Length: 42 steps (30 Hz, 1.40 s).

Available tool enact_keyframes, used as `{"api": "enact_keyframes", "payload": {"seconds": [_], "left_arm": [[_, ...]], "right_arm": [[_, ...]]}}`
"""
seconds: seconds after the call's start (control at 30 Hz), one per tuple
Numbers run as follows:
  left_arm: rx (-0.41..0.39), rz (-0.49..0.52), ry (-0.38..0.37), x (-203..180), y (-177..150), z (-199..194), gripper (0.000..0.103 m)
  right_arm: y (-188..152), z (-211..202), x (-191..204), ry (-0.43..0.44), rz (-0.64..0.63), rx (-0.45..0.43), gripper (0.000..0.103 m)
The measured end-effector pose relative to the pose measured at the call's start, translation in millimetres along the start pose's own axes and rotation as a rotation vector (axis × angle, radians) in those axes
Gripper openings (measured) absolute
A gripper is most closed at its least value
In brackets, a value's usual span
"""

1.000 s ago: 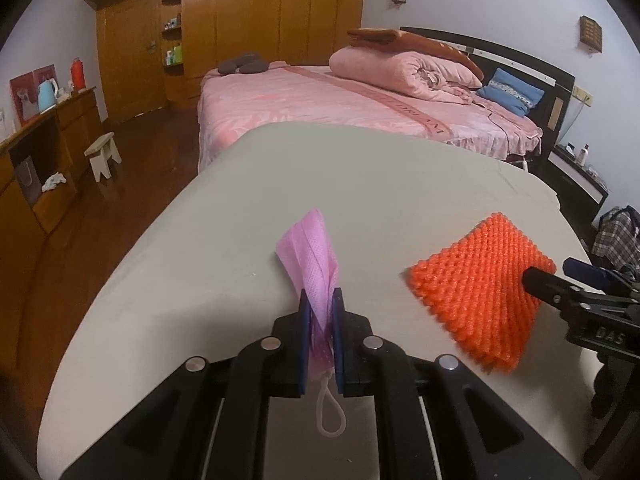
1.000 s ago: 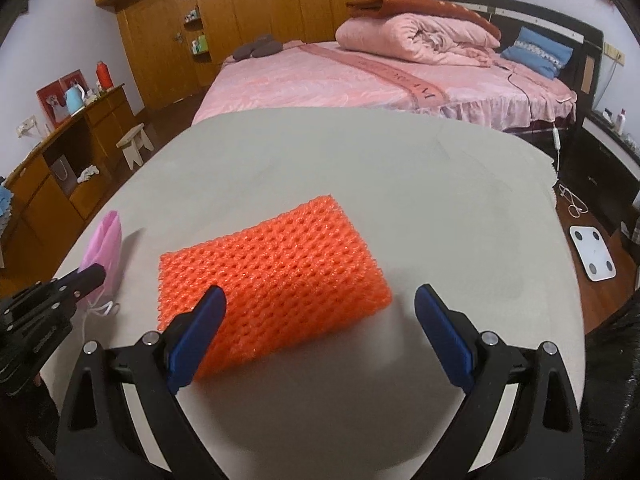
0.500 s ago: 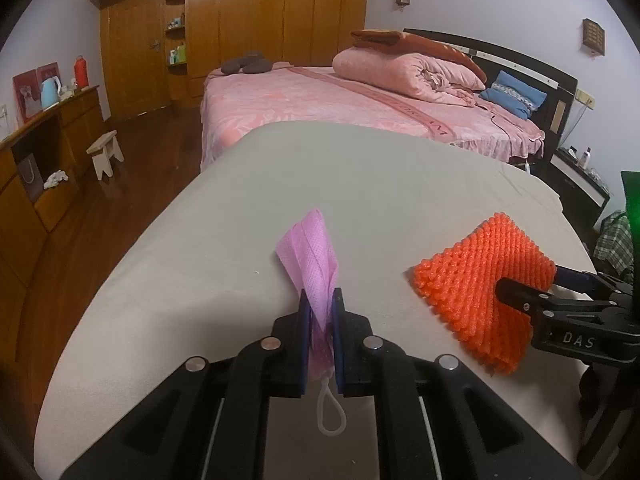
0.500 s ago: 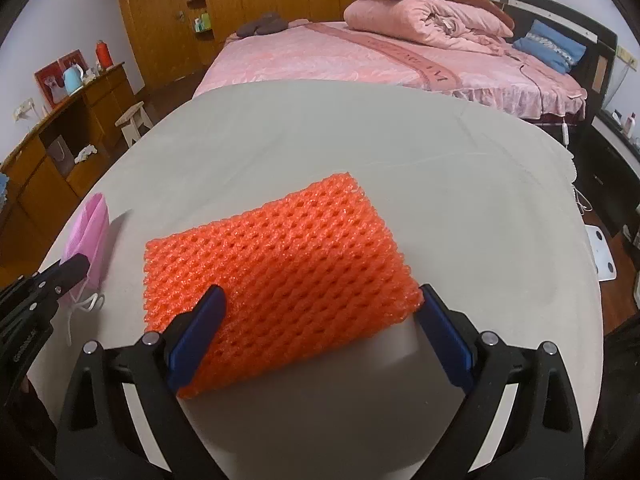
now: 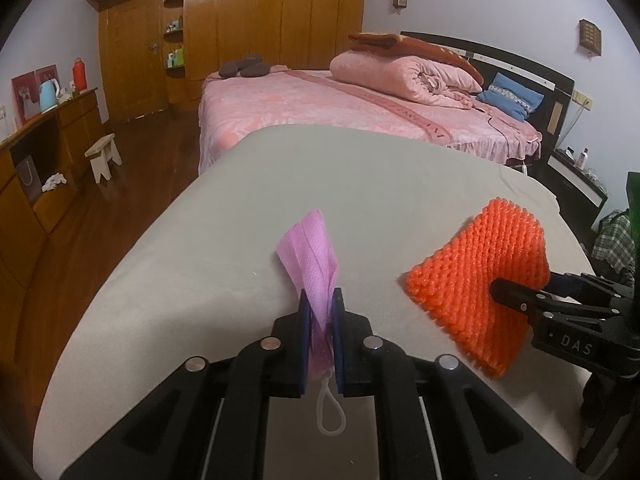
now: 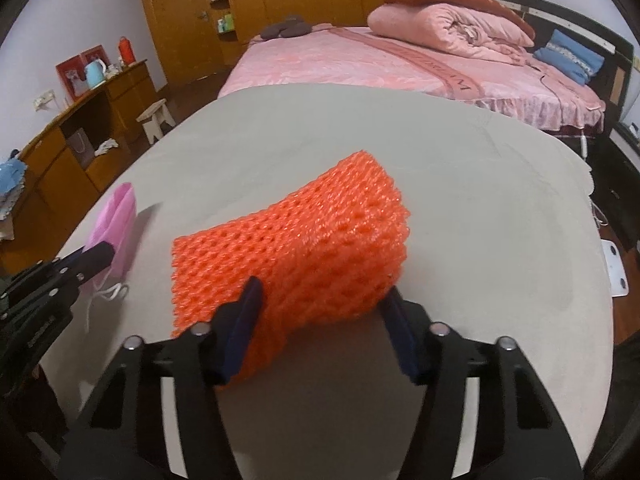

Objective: Collect trash
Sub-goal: 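Lift the orange mesh sleeve off the ottoman with the right tool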

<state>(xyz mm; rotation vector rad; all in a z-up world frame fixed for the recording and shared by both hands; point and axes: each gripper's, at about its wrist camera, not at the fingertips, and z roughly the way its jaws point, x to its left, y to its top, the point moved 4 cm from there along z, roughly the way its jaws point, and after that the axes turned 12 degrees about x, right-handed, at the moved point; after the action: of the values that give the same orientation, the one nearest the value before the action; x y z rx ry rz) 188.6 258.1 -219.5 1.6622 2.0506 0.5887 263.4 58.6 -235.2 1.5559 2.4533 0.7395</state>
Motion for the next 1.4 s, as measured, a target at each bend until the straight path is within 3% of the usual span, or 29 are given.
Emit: {"api": "enact_keyframes", "payload": {"seconds": [0.2, 0.87, 1.4], "left_arm": [[-0.012, 0.004, 0.001, -0.7, 1.0, -1.5, 0.010], [-0.068, -0.002, -0.002, -6.9, 4.7, -21.4, 0.010], [-0.138, 0.043, -0.058, -54.2, 20.1, -70.6, 0.010]], "right_arm": [[-5.3, -5.4, 4.6, 0.029, 0.003, 0.000, 0.042], [-16.9, -36.4, -4.7, 0.050, 0.015, -0.027, 0.027], [-27.5, -99.9, -28.6, 0.056, 0.035, -0.109, 0.025]]}}
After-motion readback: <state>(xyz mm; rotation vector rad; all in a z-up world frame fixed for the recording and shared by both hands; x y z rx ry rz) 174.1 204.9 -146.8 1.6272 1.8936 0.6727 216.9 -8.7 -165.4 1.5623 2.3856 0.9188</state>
